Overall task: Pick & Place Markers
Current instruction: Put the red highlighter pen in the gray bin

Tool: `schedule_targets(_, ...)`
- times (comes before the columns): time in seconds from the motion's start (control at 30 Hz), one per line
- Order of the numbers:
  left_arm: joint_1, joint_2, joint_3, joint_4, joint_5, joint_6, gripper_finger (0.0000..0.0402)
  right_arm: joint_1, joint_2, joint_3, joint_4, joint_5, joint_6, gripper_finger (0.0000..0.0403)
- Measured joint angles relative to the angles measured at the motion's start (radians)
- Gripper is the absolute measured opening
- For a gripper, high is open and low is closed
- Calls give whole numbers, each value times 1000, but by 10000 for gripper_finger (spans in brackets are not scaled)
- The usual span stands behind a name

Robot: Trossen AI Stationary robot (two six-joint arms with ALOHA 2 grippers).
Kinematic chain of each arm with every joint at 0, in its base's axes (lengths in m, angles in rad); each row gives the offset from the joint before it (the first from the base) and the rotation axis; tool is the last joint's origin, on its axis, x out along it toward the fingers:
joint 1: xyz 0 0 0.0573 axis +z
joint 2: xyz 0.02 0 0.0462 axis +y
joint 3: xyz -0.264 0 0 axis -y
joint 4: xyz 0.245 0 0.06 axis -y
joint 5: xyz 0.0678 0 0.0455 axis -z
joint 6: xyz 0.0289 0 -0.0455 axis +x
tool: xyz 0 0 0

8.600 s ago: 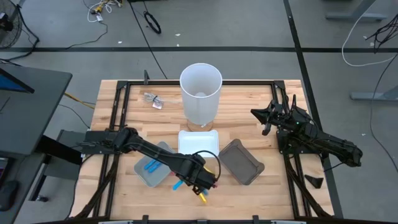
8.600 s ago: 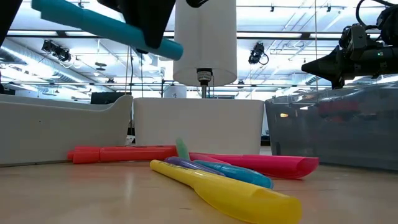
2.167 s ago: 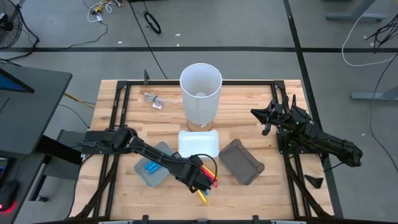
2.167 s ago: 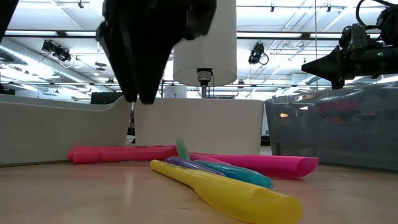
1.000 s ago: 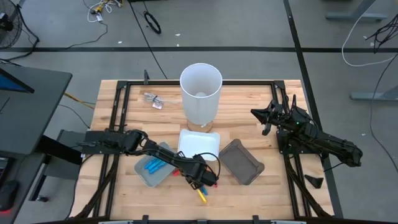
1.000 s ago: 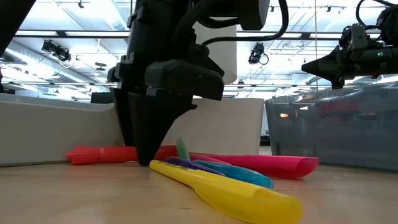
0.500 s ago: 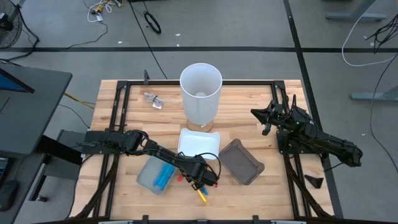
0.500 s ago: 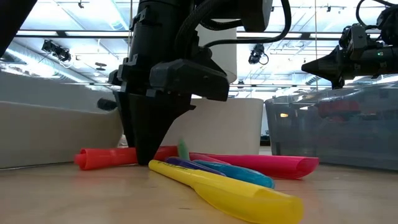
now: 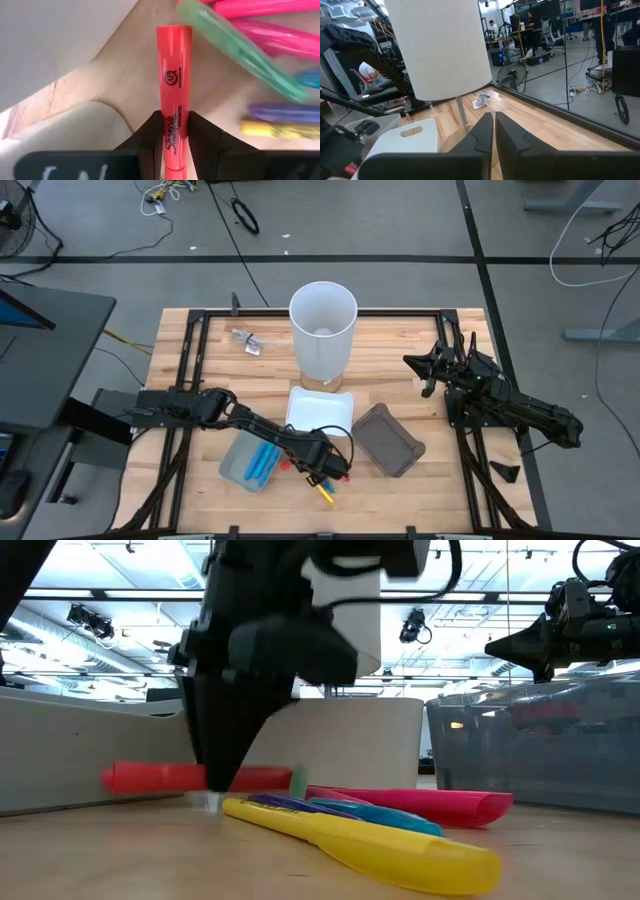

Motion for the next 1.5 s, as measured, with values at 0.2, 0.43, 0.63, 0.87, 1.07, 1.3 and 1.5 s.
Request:
schedule_targets(0.2, -7, -56, 2, -11, -4, -79, 80, 0, 0, 0, 0, 0, 0, 24)
schedule_targets(0.43, -28, -135, 3, -13, 9, -179, 81, 0, 0, 0, 0, 0, 0, 24)
schedule_targets(0.63, -44, -182, 3, -21, 23, -234, 82, 0, 0, 0, -1, 0, 0, 24)
schedule_targets(0.87, -51, -213, 4, -40, 29, -290, 82, 0, 0, 0, -1, 0, 0, 24)
schedule_targets(1.07, -51, -221, 4, -45, 29, -317, 82, 0, 0, 0, -1, 0, 0, 24)
schedule_targets(1.3, -69, -225, 2, -46, 11, -339, 82, 0, 0, 0, -1, 0, 0, 24)
schedule_targets(1.5, -92, -236, 2, -74, -24, -380, 82, 0, 0, 0, -1, 0, 0, 24)
